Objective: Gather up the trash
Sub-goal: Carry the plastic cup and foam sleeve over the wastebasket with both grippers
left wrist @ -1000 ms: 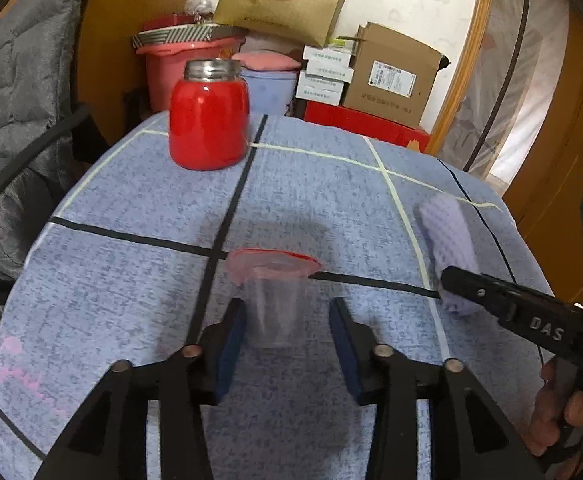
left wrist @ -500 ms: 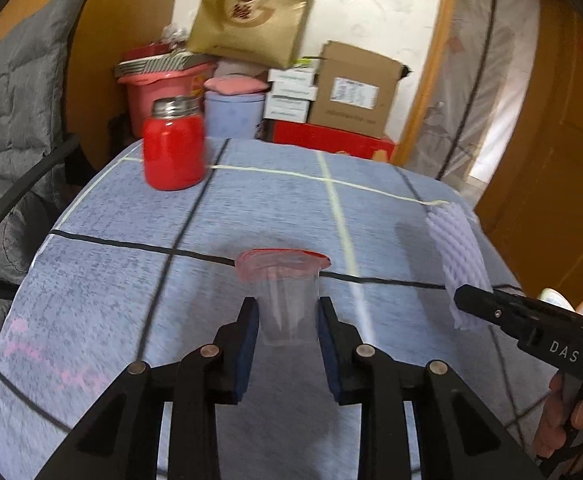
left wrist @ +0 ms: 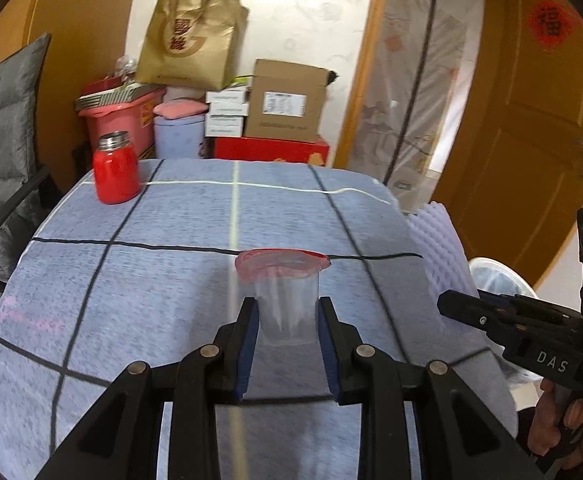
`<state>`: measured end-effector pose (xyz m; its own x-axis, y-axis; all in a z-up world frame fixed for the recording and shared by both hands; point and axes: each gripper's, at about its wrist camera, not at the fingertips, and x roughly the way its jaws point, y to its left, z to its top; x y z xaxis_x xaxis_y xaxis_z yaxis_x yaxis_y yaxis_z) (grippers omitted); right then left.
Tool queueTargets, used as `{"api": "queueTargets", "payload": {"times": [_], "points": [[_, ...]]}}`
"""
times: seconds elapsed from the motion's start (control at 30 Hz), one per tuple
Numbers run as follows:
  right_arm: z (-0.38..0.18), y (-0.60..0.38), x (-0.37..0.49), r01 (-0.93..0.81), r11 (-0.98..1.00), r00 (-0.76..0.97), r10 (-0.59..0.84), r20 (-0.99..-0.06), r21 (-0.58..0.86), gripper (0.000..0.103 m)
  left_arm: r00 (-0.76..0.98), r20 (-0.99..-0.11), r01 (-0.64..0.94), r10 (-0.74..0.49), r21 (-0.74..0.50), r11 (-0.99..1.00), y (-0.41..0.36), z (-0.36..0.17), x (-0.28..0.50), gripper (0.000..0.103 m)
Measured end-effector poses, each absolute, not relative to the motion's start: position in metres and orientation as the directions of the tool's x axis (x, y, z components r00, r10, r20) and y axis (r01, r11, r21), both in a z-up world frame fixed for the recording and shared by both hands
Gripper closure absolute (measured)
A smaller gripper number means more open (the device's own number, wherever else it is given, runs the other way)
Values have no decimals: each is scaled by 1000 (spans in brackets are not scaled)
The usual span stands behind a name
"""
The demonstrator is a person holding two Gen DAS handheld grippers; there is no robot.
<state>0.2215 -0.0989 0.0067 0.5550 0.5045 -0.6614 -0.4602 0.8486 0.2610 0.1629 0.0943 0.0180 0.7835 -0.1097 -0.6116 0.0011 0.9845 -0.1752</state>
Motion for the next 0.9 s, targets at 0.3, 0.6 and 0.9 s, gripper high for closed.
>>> {"api": "queueTargets", "payload": {"times": [0.3,0.6,0.9], "points": [[16,-142,185,-433,866,587,481,-651,249,79,783,-599,68,-165,-181,981,50,28,138,73],[25,-178,166,-398,883,621,460,-635,250,79,781,-589,128,-208,-175,976,15,36,129,73],[23,-218,157,-335,909,649,414,-639,249,79,758,-595,195,-266,-182,964,-20,34,136,73]]}}
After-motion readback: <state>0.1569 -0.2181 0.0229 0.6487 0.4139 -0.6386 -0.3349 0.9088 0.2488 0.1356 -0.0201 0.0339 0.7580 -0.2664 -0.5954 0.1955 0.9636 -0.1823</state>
